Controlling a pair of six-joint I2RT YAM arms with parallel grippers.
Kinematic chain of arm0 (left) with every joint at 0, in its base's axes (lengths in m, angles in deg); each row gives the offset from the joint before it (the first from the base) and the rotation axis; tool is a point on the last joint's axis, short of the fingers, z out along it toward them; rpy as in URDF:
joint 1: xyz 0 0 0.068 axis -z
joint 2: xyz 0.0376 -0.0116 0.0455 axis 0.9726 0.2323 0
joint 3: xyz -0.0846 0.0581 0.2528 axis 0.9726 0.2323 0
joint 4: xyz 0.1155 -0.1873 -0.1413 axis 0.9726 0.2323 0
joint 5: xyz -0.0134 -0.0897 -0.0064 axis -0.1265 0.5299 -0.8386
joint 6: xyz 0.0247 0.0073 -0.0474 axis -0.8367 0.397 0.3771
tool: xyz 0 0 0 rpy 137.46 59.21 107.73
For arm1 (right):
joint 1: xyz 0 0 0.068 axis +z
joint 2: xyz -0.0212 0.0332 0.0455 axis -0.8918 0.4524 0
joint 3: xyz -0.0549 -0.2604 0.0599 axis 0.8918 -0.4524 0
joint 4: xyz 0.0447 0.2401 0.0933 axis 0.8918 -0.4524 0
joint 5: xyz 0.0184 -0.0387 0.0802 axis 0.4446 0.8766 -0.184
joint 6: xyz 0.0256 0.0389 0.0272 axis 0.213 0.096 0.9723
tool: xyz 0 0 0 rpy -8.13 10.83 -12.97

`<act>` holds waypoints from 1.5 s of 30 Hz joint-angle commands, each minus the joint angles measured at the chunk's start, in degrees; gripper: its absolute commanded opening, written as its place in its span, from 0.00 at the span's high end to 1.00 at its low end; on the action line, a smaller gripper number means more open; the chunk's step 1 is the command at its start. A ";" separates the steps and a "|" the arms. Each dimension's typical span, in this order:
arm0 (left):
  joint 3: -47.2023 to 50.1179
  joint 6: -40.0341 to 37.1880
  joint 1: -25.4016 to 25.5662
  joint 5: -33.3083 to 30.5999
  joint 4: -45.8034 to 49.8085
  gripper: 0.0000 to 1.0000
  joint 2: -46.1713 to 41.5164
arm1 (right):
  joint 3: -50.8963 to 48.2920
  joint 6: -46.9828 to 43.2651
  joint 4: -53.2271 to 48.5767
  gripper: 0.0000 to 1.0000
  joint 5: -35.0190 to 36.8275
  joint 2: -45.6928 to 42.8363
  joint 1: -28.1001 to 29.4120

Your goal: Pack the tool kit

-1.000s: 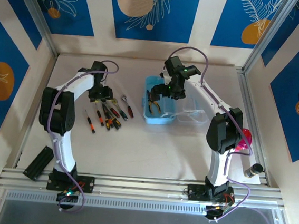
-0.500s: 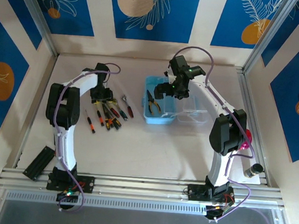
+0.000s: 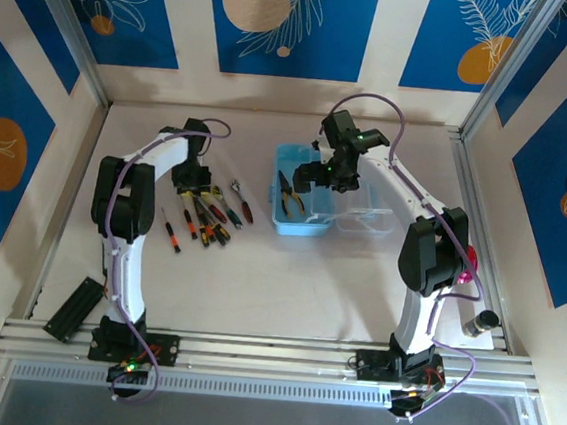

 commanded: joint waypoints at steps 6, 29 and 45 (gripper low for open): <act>0.08 -0.54 1.80 2.85 -2.35 0.73 2.04 | -1.36 -0.08 0.27 0.01 -1.32 -3.06 -0.75; -2.99 -5.09 1.84 2.74 3.59 0.98 -4.91 | -2.50 0.26 0.68 0.01 -1.67 -4.04 -0.51; -4.31 -5.93 2.63 10.84 4.84 1.00 -7.33 | -2.20 0.06 0.66 0.01 -2.53 -3.55 -0.29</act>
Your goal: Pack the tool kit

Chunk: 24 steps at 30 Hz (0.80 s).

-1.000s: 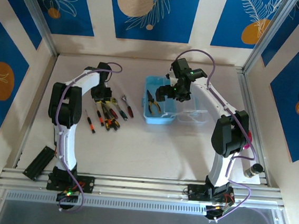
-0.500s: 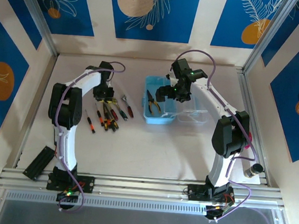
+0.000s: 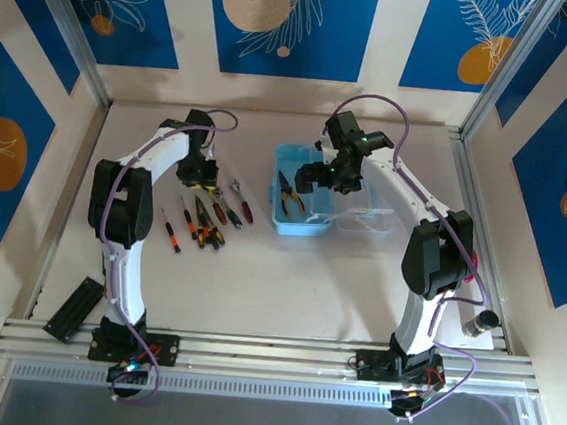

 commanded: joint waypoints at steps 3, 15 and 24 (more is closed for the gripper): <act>-2.23 0.40 1.97 9.81 0.89 1.00 -4.11 | -0.21 -0.59 -0.21 0.01 -3.10 -1.95 0.62; -7.32 4.01 7.11 20.97 -1.55 1.00 -5.26 | 0.65 -2.03 3.07 0.01 -12.12 -1.97 4.43; -10.11 7.89 9.97 28.97 -5.91 1.00 -4.99 | 0.49 -0.37 6.49 0.07 -19.37 -0.74 6.47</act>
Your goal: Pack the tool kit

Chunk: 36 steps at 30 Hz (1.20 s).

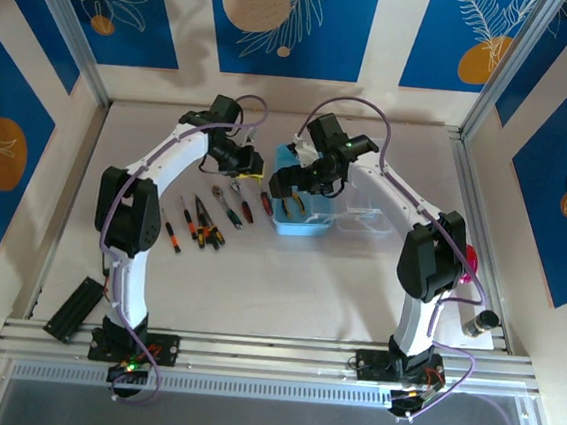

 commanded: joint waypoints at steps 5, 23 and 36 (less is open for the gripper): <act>-3.66 3.36 1.97 7.83 -3.86 1.00 -2.17 | 0.42 2.17 3.10 0.17 -6.74 0.51 1.55; -2.09 4.44 2.25 9.60 -6.49 1.00 -3.17 | 1.53 4.25 3.41 0.90 -6.22 2.16 1.83; -0.49 -0.86 -3.73 -2.04 -1.15 0.08 -6.45 | -0.34 4.19 2.03 1.00 -4.69 -1.13 -1.70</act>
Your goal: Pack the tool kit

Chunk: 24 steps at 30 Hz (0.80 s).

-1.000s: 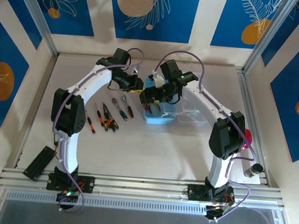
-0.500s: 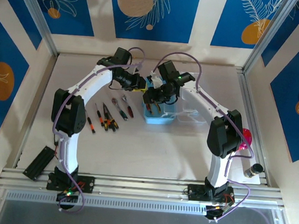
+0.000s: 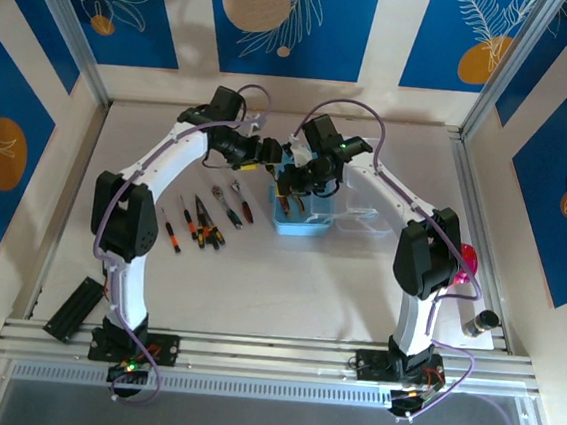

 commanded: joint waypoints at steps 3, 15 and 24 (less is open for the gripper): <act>1.27 -4.38 -6.28 -9.24 5.47 0.00 -5.07 | -2.15 -1.22 -0.69 1.00 0.35 -4.76 -3.17; 13.16 -5.83 -10.56 -14.26 4.96 0.00 -11.02 | -1.60 1.19 -7.40 1.00 21.30 -5.26 -7.77; 17.49 -5.54 -10.59 -14.31 3.84 0.00 -12.21 | 2.60 2.30 -10.82 1.00 32.51 -1.14 -7.14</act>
